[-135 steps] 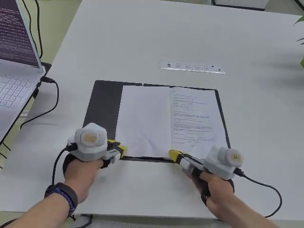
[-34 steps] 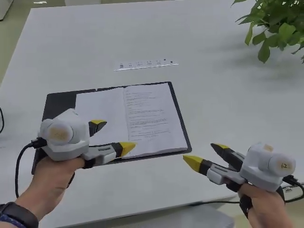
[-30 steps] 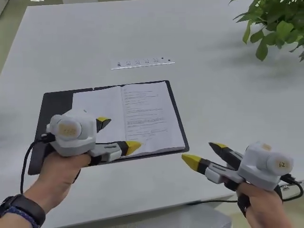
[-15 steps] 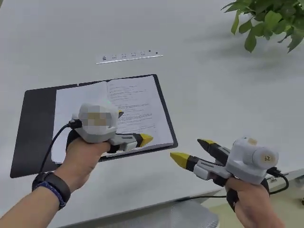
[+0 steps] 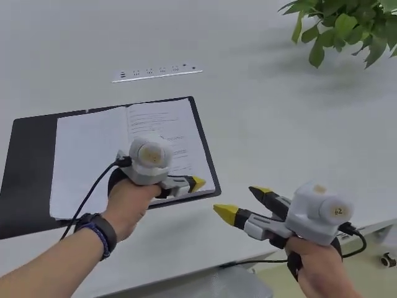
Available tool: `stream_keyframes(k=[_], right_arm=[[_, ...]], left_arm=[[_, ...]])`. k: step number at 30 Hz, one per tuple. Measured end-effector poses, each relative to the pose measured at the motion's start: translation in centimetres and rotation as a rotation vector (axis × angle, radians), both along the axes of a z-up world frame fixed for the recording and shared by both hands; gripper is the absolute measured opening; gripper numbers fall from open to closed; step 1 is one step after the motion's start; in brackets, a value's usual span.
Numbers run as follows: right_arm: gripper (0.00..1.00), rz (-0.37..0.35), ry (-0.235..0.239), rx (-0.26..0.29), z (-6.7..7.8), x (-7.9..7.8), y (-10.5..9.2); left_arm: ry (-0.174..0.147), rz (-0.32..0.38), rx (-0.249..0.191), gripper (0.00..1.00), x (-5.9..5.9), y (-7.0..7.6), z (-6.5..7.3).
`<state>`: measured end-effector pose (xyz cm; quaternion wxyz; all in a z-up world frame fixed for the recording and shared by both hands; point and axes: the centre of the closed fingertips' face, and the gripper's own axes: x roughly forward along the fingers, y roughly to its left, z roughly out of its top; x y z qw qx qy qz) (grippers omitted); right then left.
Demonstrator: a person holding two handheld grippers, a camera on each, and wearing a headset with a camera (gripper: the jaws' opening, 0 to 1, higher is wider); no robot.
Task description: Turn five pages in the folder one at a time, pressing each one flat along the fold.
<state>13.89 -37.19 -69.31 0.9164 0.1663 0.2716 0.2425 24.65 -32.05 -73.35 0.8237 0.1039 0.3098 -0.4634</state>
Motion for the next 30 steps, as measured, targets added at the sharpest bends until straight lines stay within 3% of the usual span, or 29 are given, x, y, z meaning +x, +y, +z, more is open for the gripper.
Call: stream_keyframes(k=[3,5,8,12,14,16,18,30], right_arm=[[0.70,0.003,0.005,0.001,0.0,0.1,0.1],[0.70,0.003,0.005,0.007,0.1,0.1,0.2],[0.69,0.009,0.008,0.002,0.1,0.3,0.3],[0.69,0.005,0.012,0.006,0.0,0.5,0.3],[0.69,0.003,0.016,0.020,0.0,0.5,0.3],[0.70,0.006,0.022,0.020,-0.4,0.5,0.3],[0.69,0.011,0.030,0.014,-0.5,0.4,0.3],[0.68,0.022,0.038,0.029,-1.1,1.0,0.7]], left_arm=[[0.007,0.005,0.011,0.69,0.2,-0.8,-1.0],[-0.015,-0.009,0.057,0.69,0.3,-1.1,-1.9],[-0.020,-0.008,0.074,0.69,0.4,-1.6,-2.6],[-0.001,0.008,0.083,0.69,0.4,-1.8,-3.6],[0.025,0.004,0.092,0.69,0.1,-1.8,-4.3],[0.021,-0.006,0.134,0.70,-0.2,-1.4,-5.2],[0.001,-0.011,0.138,0.69,-0.2,-1.5,-5.0],[0.013,-0.010,0.111,0.61,0.3,-0.6,-4.7]])
